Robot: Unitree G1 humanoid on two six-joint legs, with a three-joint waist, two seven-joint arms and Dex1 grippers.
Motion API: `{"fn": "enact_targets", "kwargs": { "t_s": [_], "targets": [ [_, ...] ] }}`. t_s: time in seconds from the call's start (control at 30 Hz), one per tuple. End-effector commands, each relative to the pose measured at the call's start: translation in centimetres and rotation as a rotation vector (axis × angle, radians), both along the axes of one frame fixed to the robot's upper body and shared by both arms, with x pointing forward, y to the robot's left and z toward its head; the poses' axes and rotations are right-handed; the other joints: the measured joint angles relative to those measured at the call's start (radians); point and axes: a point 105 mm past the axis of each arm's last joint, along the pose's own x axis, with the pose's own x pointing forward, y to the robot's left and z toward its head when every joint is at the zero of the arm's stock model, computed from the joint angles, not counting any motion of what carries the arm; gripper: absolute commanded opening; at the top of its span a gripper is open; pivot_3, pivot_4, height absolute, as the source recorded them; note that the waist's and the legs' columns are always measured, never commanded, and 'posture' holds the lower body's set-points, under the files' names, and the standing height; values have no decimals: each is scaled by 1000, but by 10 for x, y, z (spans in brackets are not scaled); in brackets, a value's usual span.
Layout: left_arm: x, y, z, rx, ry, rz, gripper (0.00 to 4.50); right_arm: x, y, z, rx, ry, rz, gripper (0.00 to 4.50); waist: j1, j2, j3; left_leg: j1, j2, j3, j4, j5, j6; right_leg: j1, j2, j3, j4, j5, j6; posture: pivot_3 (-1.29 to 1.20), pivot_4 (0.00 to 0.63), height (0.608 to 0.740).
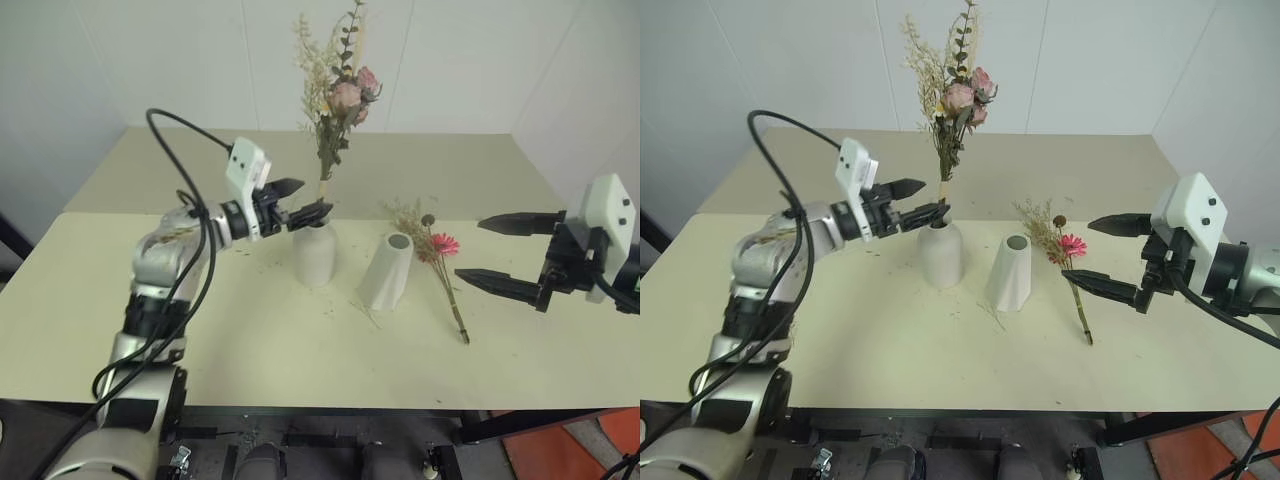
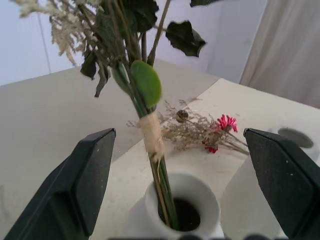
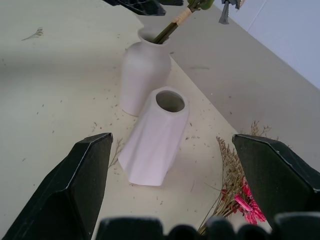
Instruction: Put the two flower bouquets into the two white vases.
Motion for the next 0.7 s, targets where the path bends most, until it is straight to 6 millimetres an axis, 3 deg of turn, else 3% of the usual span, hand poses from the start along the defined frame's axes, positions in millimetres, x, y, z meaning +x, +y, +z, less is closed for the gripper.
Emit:
{"fn": "enact_targets", "kwargs": {
  "t_s": [0.03, 0.23, 0.37, 0.53, 0.7],
  "targets": [
    [2, -12, 15, -16, -43, -82, 4475, -6, 1, 12, -3, -66, -4, 4500, -2, 0, 0, 0, 0, 0, 0, 0, 0, 0, 0, 0, 0, 0, 0, 0, 150, 740],
    [13, -23, 12, 6, -23, -142, 4475, -13, 1, 13, 10, -80, -25, 4500, -5, 0, 0, 0, 0, 0, 0, 0, 0, 0, 0, 0, 0, 0, 0, 0, 150, 740],
    [12, -24, 23, -28, -49, -190, 4475, -16, 1, 11, 15, -80, -37, 4500, -6, 0, 0, 0, 0, 0, 0, 0, 0, 0, 0, 0, 0, 0, 0, 0, 150, 740],
    [5, -13, 37, -105, -61, -235, 4475, -17, 0, 11, 22, -79, -47, 4500, -8, 0, 0, 0, 0, 0, 0, 0, 0, 0, 0, 0, 0, 0, 0, 0, 150, 740],
    [-7, 4, 39, -129, -56, -231, 4475, -16, -1, 10, 20, -77, -50, 4500, -17, 0, 0, 0, 0, 0, 0, 0, 0, 0, 0, 0, 0, 0, 0, 0, 150, 740]
  ]
}}
